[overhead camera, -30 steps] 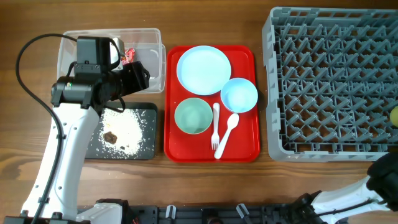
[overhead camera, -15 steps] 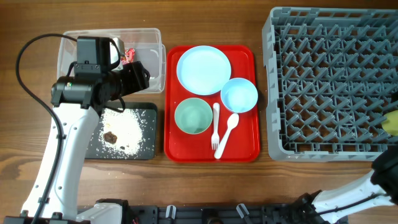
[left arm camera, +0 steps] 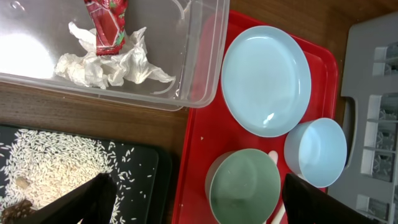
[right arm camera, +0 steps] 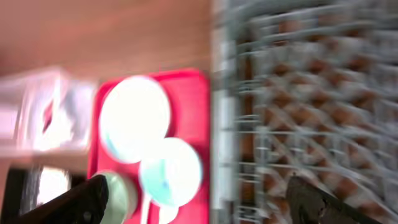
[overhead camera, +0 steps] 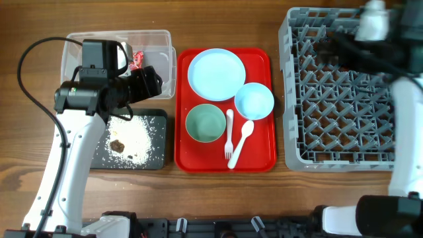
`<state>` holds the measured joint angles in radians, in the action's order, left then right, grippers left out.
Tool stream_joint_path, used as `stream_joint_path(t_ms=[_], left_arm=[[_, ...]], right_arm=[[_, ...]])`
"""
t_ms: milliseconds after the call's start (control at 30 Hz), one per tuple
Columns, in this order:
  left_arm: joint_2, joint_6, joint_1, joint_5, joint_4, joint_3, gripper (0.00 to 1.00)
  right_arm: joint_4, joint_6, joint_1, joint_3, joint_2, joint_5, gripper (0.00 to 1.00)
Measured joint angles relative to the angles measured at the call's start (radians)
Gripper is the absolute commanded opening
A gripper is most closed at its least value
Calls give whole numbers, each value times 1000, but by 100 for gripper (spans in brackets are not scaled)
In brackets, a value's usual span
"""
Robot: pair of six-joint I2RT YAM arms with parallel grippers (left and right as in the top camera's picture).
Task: Sort waste into correct bins and load items into the dishwasher rack
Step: 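Reach the right gripper to the light-blue bowl and grasp its rim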
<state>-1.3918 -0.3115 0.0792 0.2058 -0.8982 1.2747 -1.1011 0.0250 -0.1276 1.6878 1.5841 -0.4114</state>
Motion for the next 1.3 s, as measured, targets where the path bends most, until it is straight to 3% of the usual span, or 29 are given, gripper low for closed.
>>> stream_joint_path(t_ms=[267, 800, 867, 1100, 1233, 1300], left_arm=[[0, 0, 0, 0, 0, 0, 87], [0, 0, 0, 0, 0, 0, 87], [0, 0, 0, 0, 0, 0, 87], [0, 0, 0, 0, 0, 0, 87], [0, 0, 0, 0, 0, 0, 87], [0, 0, 0, 0, -1, 0, 87]], right_arm=[[18, 37, 322, 0, 164, 173, 89], [-9, 192, 369, 0, 532, 268, 80], [-14, 197, 369, 0, 548, 274, 76], [-10, 227, 369, -32, 554, 286, 26], [-10, 235, 369, -32, 554, 290, 7], [-15, 236, 369, -32, 554, 289, 4]])
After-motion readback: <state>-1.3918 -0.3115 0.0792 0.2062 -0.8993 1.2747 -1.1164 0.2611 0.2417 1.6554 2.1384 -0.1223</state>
